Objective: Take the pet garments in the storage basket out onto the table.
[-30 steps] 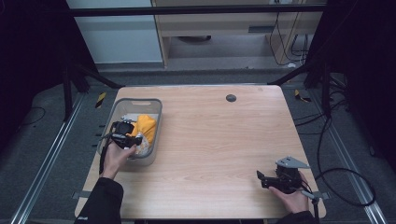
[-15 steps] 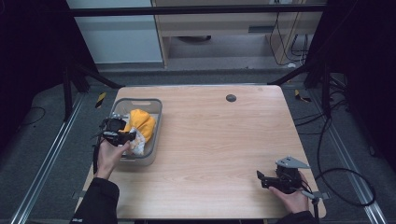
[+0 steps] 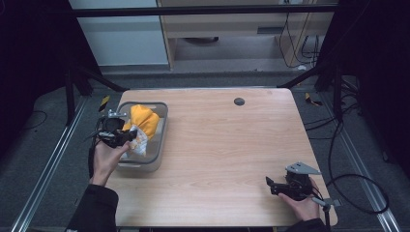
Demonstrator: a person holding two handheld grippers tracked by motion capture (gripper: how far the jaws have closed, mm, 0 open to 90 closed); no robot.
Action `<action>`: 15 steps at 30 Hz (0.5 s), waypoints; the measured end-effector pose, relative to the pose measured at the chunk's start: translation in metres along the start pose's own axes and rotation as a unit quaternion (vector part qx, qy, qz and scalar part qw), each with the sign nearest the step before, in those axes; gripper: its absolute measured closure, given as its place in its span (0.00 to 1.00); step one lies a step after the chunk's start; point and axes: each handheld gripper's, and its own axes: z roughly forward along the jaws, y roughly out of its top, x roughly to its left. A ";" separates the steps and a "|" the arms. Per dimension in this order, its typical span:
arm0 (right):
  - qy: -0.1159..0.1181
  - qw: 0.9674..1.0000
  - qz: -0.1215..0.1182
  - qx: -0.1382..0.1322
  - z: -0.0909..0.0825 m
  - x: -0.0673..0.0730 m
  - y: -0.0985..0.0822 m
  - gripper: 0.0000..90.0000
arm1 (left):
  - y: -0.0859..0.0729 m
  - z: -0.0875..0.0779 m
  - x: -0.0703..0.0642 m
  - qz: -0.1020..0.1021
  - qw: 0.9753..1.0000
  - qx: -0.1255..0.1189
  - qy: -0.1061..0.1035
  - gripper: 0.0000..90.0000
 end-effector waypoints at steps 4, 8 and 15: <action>-0.001 1.000 0.001 -0.001 0.000 0.000 0.000 0.13 | 0.003 -0.011 -0.002 0.005 1.000 -0.009 -0.003 0.91; -0.001 1.000 0.000 -0.001 0.000 0.000 0.000 0.13 | 0.005 -0.019 -0.005 0.014 1.000 -0.014 -0.007 0.91; -0.002 1.000 -0.002 -0.001 0.000 0.000 0.000 0.13 | 0.008 -0.028 -0.013 0.024 0.999 -0.026 -0.019 0.91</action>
